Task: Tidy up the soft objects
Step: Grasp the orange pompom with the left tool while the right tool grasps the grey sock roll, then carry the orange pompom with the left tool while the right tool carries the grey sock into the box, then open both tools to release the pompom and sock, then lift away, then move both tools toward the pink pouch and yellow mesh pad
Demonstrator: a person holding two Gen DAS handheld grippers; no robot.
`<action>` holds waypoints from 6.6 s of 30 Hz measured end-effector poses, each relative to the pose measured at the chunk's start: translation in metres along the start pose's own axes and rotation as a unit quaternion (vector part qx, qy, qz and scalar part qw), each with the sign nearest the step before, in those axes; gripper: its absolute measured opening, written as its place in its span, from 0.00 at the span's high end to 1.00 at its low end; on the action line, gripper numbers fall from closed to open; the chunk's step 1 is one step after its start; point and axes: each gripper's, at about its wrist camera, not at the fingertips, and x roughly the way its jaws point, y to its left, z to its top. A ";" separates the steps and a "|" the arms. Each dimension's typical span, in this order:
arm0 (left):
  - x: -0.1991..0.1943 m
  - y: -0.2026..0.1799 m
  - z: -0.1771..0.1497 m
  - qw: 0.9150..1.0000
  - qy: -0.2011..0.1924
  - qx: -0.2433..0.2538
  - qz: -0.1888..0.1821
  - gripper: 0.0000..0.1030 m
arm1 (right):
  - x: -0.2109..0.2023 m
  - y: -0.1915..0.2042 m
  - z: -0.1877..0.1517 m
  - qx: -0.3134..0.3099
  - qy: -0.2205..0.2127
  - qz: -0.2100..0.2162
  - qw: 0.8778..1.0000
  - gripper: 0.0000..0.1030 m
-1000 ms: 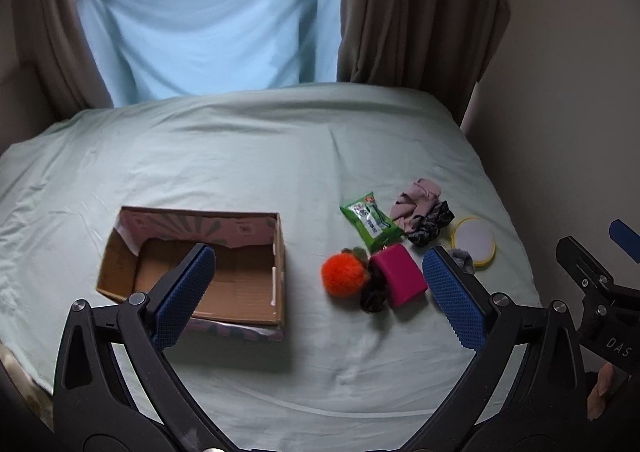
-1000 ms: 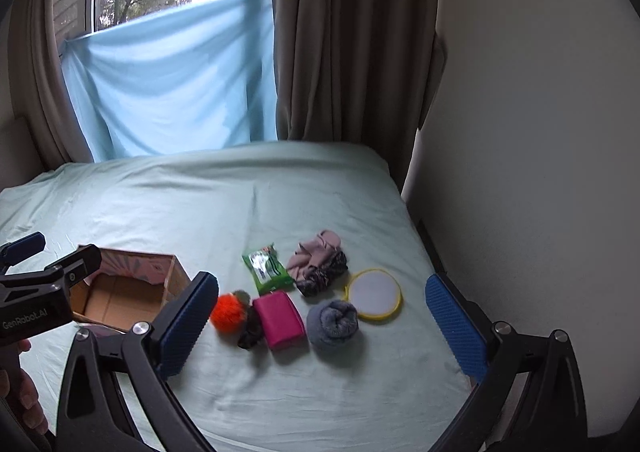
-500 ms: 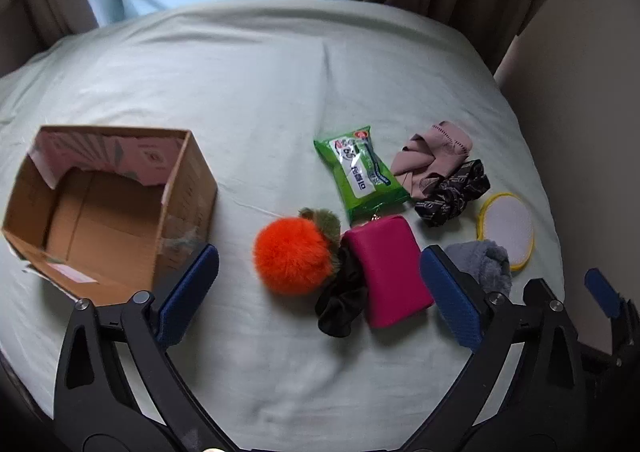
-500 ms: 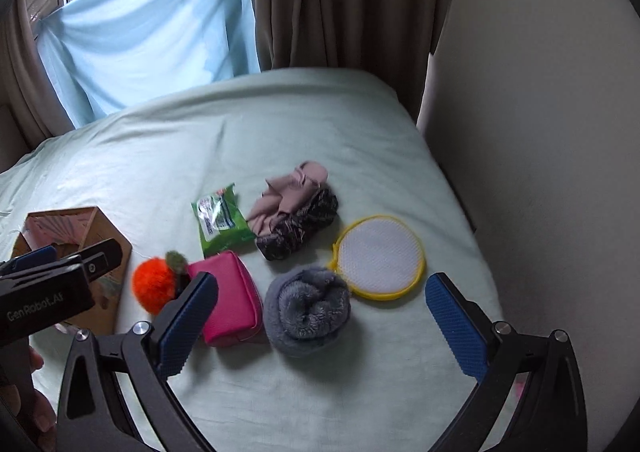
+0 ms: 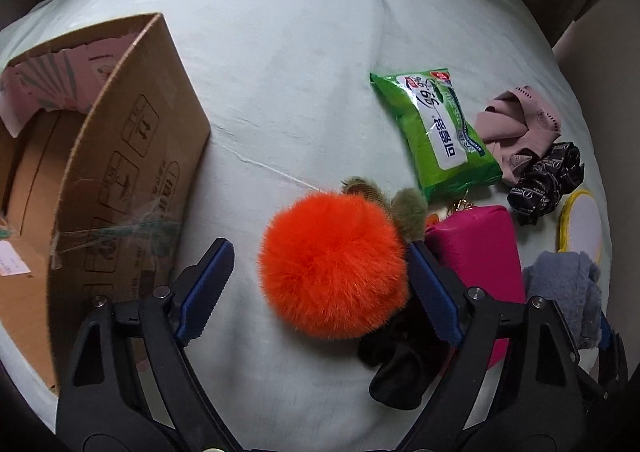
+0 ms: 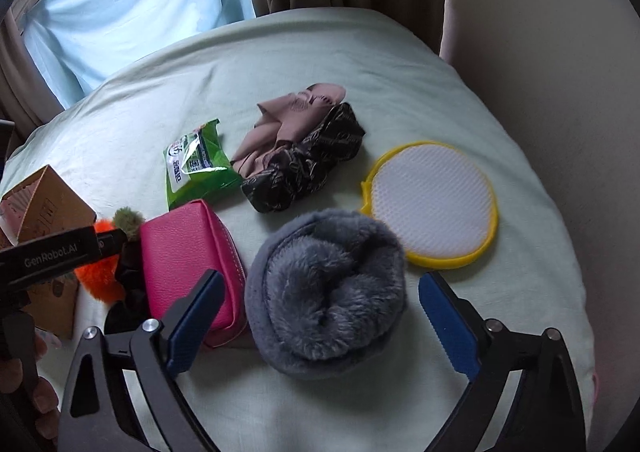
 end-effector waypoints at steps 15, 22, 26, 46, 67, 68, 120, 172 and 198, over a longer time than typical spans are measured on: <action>0.024 -0.004 0.001 0.997 0.014 0.047 -0.052 0.64 | 0.025 0.003 -0.001 0.001 0.013 -0.001 1.000 0.48; -0.007 -0.011 0.009 0.997 -0.011 0.055 -0.055 0.64 | 0.014 0.008 0.002 0.002 -0.005 -0.004 1.000 0.52; -0.030 -0.007 0.008 0.996 -0.026 0.060 -0.058 0.64 | 0.002 0.010 0.006 -0.003 -0.018 -0.002 1.000 0.52; -0.262 0.028 0.043 0.981 -0.150 0.077 -0.095 0.64 | -0.173 0.035 0.072 -0.024 -0.122 -0.027 0.992 0.52; -0.338 0.261 0.100 0.981 -0.151 0.102 -0.070 0.64 | -0.256 0.249 0.123 -0.041 -0.131 0.006 0.991 0.52; -0.332 0.267 0.102 0.981 -0.146 0.104 -0.070 0.64 | -0.248 0.261 0.124 -0.041 -0.124 0.006 0.991 0.52; -0.110 0.295 0.116 0.977 0.082 0.199 -0.019 0.00 | 0.024 0.349 0.090 0.002 0.217 0.060 0.974 0.05; -0.464 0.242 0.013 0.966 -0.226 0.119 -0.044 0.00 | -0.387 0.245 0.051 -0.004 -0.163 -0.040 0.986 0.05; -0.272 -0.039 -0.046 0.991 -0.030 0.097 -0.091 0.00 | -0.266 -0.019 0.083 -0.012 -0.082 -0.046 0.996 0.05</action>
